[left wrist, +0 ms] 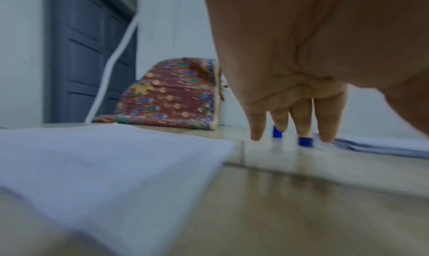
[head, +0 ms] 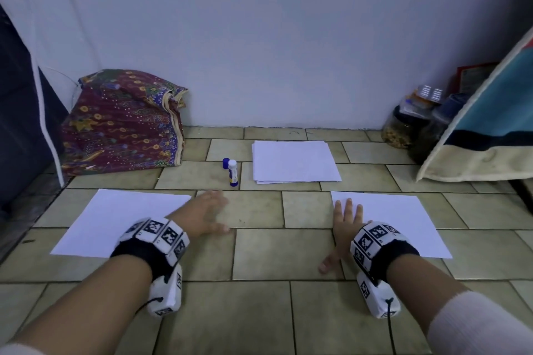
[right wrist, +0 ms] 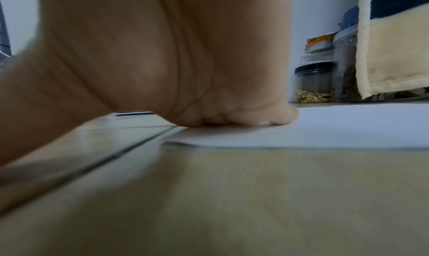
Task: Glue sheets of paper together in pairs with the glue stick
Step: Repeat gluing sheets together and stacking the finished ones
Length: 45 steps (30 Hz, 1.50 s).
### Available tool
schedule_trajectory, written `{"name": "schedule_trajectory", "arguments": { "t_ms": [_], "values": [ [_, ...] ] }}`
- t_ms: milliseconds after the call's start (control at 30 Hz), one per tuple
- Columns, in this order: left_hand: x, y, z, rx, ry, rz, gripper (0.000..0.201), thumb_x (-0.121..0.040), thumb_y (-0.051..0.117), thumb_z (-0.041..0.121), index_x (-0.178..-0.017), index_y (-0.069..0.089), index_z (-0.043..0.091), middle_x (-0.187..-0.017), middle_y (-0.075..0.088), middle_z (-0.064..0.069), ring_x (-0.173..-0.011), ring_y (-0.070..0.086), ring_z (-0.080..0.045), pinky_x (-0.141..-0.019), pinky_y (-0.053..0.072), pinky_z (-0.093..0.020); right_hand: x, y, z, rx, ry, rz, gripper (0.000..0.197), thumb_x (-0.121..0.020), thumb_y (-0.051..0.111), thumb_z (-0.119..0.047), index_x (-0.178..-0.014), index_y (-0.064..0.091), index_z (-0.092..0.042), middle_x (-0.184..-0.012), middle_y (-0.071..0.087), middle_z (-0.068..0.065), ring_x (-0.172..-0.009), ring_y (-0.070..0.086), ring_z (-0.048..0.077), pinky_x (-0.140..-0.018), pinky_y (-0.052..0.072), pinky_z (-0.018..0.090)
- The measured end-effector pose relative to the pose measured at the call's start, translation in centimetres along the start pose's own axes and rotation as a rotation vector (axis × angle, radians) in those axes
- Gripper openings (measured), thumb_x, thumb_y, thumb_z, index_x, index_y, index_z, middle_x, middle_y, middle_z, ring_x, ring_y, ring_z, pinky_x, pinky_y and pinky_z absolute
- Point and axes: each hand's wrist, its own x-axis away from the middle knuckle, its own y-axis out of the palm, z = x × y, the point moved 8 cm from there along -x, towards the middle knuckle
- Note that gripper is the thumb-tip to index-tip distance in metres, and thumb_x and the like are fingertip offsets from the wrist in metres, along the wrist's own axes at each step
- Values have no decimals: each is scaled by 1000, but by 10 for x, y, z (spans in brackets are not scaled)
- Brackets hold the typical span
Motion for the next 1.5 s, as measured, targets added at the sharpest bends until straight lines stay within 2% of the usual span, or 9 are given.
{"name": "schedule_trajectory", "arguments": {
  "t_ms": [100, 267, 433, 733, 900, 1133, 1333, 1400, 1500],
  "values": [
    [13, -26, -38, -7, -141, 77, 98, -80, 72, 43, -153, 13, 17, -161, -1, -3, -148, -9, -20, -119, 7, -35, -1, 1, 1, -9, -2, -6, 162, -44, 82, -66, -141, -34, -8, -149, -36, 17, -138, -27, 42, -112, 4, 61],
    [42, -12, -102, -363, -533, -204, 126, -72, 67, 67, -151, -11, 8, -159, -11, -13, -145, -18, -33, -116, 18, -48, -2, 1, 2, 10, 6, -5, 161, -45, 81, -68, -141, -34, -8, -149, -36, 17, -138, -27, 43, -112, 5, 60],
    [54, -5, -114, -298, -471, -205, 118, -78, 66, 61, -151, -10, 7, -160, -7, -9, -148, 7, -22, -117, 22, -36, -8, 4, 2, 25, 10, 12, 164, -40, 80, -70, -141, -33, -8, -150, -34, 18, -139, -24, 44, -112, 7, 62],
    [56, -3, -121, -230, -419, -159, 84, -96, 46, 51, -153, -6, 17, -161, -9, -6, -149, 7, -22, -117, 19, -33, -4, 1, 1, 53, 8, 11, 161, -44, 79, -70, -141, -33, -6, -150, -32, 20, -139, -22, 45, -112, 7, 60],
    [55, -27, -126, -96, -427, 105, 57, -100, 44, 34, -150, 24, 14, -146, 43, -10, -127, 48, -25, -102, 39, -32, -2, 2, 1, 43, 7, 4, 160, -46, 80, -68, -141, -34, -7, -150, -34, 19, -139, -24, 44, -113, 6, 60],
    [60, -54, -28, -306, -370, 190, 34, -96, 44, 22, -128, 45, 9, -119, 60, -8, -105, 58, -25, -82, 47, -31, -3, 1, 1, 26, -11, -3, 161, -45, 81, -67, -140, -35, -8, -149, -36, 18, -138, -26, 44, -113, 5, 60],
    [31, 7, 87, -278, -167, 55, 35, -96, 43, 19, -129, 42, 7, -129, 51, -10, -116, 53, -28, -91, 42, -32, 2, -2, 0, 28, -7, -15, 160, -46, 81, -67, -141, -33, -8, -150, -34, 16, -139, -25, 43, -113, 7, 59],
    [18, 26, 104, -233, -124, -8, 39, -95, 49, 27, -128, 43, 7, -128, 49, -10, -115, 52, -29, -89, 41, -33, 4, -5, -1, 38, 6, -12, 158, -47, 81, -67, -143, -31, -9, -152, -31, 16, -140, -23, 43, -113, 8, 58],
    [6, 41, 111, -260, -77, -123, 64, -89, 47, 64, -123, 48, 10, -122, 55, -8, -110, 55, -25, -83, 41, -32, 9, -14, -2, 58, 22, -17, 148, -55, 76, -68, -146, -25, -9, -155, -23, 16, -142, -16, 43, -114, 11, 56]
  ]
}}
